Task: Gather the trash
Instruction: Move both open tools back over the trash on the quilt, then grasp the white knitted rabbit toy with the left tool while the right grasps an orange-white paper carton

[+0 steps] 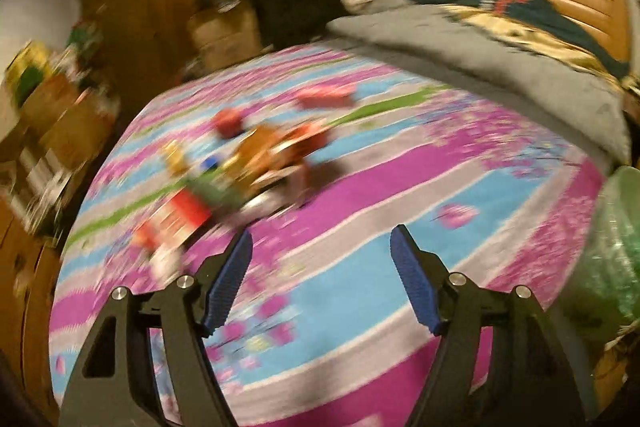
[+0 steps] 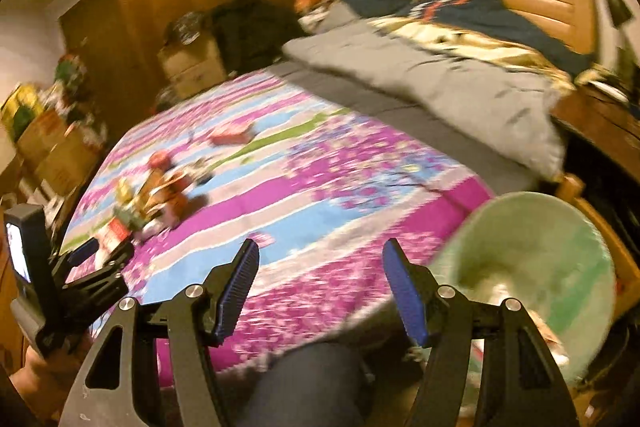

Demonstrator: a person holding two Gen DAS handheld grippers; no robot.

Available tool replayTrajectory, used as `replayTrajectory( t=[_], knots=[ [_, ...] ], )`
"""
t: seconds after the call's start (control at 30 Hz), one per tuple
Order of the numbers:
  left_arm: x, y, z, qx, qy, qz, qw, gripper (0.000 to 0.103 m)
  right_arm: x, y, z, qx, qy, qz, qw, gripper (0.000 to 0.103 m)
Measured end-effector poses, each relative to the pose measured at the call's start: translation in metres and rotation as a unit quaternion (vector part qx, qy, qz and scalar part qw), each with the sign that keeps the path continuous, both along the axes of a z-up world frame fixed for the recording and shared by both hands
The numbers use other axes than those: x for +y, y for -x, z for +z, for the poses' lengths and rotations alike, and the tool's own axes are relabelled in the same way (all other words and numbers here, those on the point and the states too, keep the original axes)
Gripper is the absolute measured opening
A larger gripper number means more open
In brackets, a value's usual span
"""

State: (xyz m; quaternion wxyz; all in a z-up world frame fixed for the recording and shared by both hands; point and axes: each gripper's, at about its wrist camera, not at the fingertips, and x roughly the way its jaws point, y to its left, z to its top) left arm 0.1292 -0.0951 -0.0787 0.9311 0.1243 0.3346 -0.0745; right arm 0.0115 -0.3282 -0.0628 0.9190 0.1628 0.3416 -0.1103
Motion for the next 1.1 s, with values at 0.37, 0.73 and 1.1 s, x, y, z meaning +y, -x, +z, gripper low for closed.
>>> replayTrajectory(
  t=[0.37,0.73,1.1],
  knots=[
    [0.124,-0.049,-0.024,0.021,0.036,0.159,0.9864,0.073,0.099,-0.098,-0.028,0.044,-0.014,0.125,0.991,0.066],
    [0.146,-0.106,-0.065,0.080,0.093,0.160,0.9795,0.031,0.126,-0.130,-0.047,0.079,-0.013,0.150,0.985,0.067],
    [0.173,-0.051,-0.042,0.063,0.116,0.174,0.9757,0.028,0.151,-0.163,-0.059,0.080,-0.034,0.187,0.979,0.067]
  ],
)
